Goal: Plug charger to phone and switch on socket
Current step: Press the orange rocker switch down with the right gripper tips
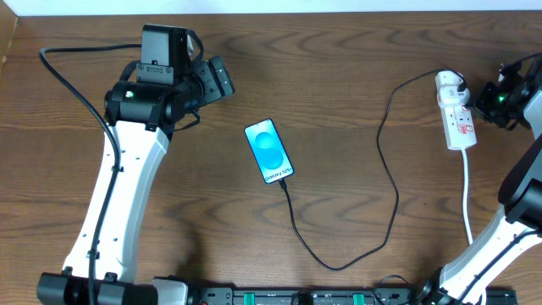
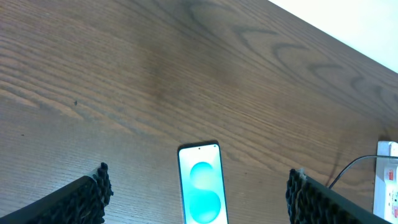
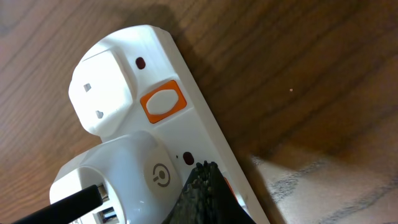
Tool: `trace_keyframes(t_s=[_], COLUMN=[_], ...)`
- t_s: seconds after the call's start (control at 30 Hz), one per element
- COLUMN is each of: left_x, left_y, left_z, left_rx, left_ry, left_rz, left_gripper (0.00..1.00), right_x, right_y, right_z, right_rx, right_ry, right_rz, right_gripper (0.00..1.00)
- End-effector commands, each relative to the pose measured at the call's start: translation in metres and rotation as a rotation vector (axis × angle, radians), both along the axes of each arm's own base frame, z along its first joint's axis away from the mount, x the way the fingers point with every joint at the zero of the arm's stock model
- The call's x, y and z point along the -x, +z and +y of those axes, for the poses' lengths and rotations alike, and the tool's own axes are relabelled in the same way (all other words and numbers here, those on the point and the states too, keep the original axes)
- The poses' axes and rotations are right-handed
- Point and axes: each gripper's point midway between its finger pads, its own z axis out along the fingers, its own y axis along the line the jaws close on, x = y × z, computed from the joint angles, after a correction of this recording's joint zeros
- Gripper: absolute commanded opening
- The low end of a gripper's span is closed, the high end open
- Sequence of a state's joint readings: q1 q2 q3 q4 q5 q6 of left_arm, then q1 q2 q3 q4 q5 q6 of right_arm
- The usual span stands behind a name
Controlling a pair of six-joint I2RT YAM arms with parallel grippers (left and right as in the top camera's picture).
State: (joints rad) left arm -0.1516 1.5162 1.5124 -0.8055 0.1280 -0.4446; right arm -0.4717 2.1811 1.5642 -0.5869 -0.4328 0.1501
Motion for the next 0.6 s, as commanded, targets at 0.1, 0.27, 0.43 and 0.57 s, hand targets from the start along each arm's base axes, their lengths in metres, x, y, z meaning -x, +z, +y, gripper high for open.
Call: trace_keyframes(t_s=[0.1, 0.27, 0.43, 0.57], left_x=[0.000, 0.000, 0.000, 0.000], left_y=[0.010, 0.010, 0.009, 0.010], left_z=[0.004, 0.004, 0.004, 0.004], left_rx=[-0.007, -0.007, -0.007, -0.007], left_ry=[0.007, 0.007, 0.007, 0.007], left_rz=[-0.027, -0.027, -0.026, -0.027], left_gripper=[0.90, 0.91, 0.91, 0.91], right_x=[0.019, 0.025, 0.026, 0.027], right_y=[-0.028, -0.034, -0.036, -0.036], right_z=[0.059, 0.071, 0.077, 0.079], right_rx=[-0.132, -0.149, -0.158, -0.166], right_ry=[0.082, 0.086, 0.092, 0.082], right_rz=[0.107, 0.136, 0.146, 0.157], right_gripper=[0.01, 0.01, 0.01, 0.01])
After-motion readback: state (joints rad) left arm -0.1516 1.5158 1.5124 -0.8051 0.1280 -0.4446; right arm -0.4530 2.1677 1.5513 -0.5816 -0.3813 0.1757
